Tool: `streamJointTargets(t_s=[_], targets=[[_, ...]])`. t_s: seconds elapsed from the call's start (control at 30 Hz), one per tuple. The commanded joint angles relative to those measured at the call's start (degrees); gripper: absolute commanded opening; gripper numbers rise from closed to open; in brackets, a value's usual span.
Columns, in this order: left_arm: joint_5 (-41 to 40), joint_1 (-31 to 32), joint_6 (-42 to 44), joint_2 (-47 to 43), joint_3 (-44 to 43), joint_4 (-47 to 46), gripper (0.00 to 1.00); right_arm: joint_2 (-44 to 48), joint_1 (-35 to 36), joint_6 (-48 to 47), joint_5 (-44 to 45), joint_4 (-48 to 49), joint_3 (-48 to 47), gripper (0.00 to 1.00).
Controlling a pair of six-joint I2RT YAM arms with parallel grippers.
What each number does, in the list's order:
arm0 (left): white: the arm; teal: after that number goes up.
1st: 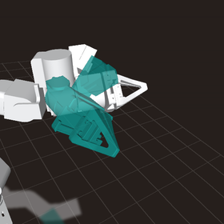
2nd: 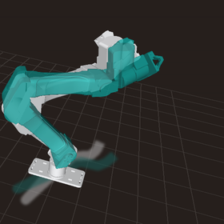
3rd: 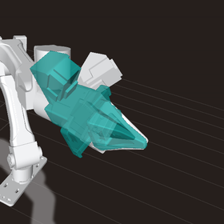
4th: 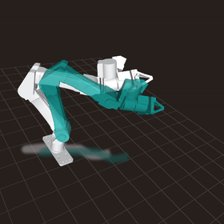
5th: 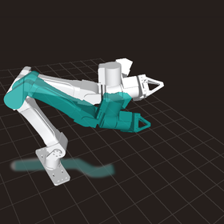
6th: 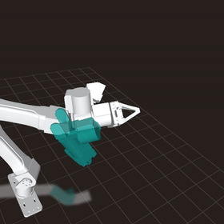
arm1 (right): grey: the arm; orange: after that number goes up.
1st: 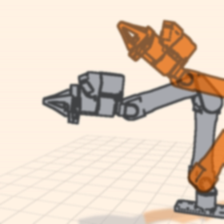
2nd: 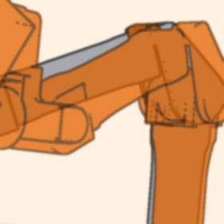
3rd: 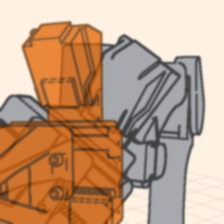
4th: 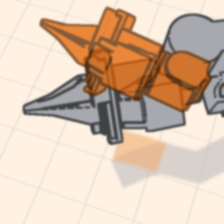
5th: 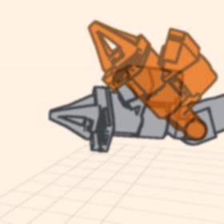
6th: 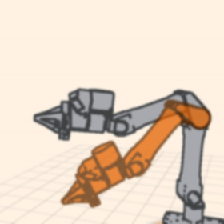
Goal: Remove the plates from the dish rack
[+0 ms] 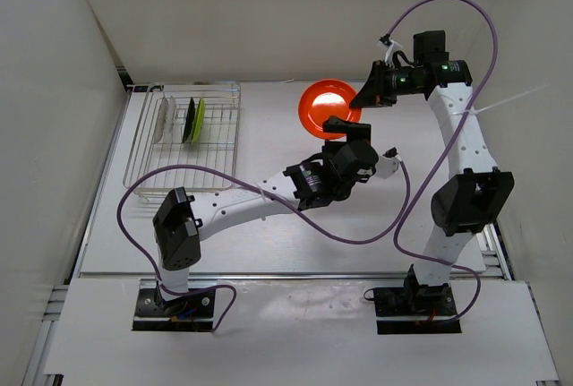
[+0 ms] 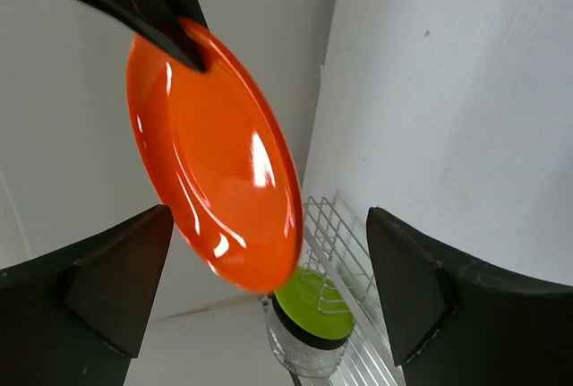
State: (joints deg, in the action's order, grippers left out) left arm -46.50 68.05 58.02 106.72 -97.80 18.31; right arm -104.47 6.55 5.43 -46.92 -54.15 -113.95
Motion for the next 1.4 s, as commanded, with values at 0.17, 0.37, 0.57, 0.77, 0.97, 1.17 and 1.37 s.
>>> streamJointTargets(t_s=[0.17, 0.37, 0.57, 0.77, 0.97, 1.17, 1.37], targets=[[2.47, 0.5, -10.03, -2.82, 1.2, 8.94, 1.0, -2.66, -5.75, 7.31, 15.96, 6.6, -2.58, 0.0], [2.47, -6.07, -18.8, -6.26, 3.15, 10.17, 1.0, -6.1, -8.3, 4.35, 20.19, 11.69, 2.39, 0.0], [13.42, -24.35, -37.93, -1.44, -15.69, 22.54, 1.0, -9.59, -8.92, 2.57, 25.47, 19.53, 10.87, 0.0], [29.85, -39.91, -47.9, 1.48, -24.72, 29.77, 1.0, -16.11, -8.92, 2.57, 24.06, 18.38, 7.88, 0.0], [39.63, -47.39, -49.23, -1.33, -21.73, 28.54, 1.0, -22.44, -9.45, 0.72, 26.08, 15.58, 2.95, 0.0], [48.25, -52.48, -49.85, -3.97, -17.17, 27.23, 1.0, -26.05, -9.97, -0.42, 26.61, 15.04, 0.84, 0.03], [52.83, -55.66, -51.08, -4.76, -16.63, 28.01, 1.0, -29.22, -9.97, -0.95, 26.96, 12.84, -2.15, 0.23]])
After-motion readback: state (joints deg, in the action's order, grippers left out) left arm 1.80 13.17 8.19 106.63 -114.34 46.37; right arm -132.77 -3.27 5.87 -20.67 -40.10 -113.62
